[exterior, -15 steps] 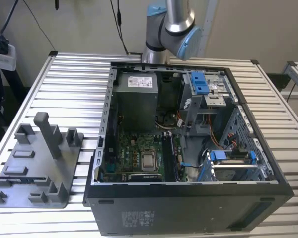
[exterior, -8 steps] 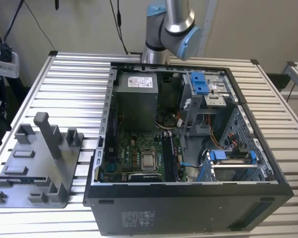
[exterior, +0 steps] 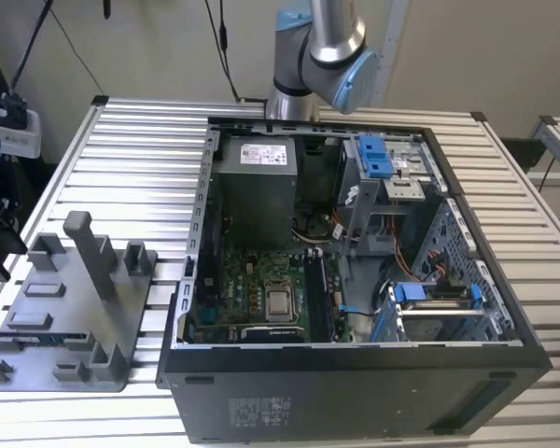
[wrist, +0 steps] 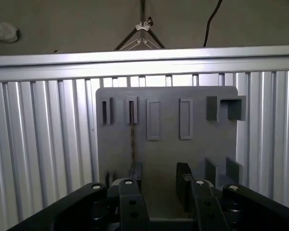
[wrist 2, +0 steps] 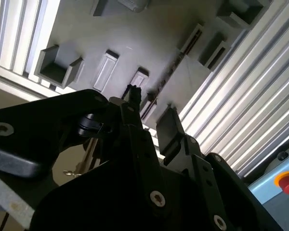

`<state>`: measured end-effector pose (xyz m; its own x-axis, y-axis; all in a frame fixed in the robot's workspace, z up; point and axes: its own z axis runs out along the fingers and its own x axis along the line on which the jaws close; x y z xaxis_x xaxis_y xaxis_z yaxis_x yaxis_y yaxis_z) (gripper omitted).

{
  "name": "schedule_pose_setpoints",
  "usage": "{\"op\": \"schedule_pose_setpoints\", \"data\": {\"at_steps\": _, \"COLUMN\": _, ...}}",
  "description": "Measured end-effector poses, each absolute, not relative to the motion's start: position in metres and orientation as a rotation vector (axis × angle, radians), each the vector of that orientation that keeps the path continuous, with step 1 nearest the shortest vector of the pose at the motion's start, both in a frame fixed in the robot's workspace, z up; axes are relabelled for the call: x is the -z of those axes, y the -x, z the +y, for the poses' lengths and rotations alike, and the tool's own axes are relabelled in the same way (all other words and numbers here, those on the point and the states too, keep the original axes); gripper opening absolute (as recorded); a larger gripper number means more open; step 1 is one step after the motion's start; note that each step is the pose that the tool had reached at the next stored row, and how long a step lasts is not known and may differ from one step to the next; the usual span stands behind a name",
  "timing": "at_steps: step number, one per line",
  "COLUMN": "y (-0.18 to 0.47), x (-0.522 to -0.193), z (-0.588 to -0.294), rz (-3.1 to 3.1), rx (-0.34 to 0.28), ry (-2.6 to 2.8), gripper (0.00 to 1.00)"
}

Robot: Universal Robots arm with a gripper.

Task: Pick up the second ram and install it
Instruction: 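Pick up the second ram and move it above second insertion slot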

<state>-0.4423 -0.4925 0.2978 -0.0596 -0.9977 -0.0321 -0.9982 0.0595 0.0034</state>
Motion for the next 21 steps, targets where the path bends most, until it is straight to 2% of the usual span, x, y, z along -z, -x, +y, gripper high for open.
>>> {"op": "schedule_pose_setpoints", "data": {"at_steps": 21, "y": 0.446, "x": -0.267, "z": -0.501, "rz": 2.252, "rx": -0.006, "ry": 2.128, "gripper": 0.42}}
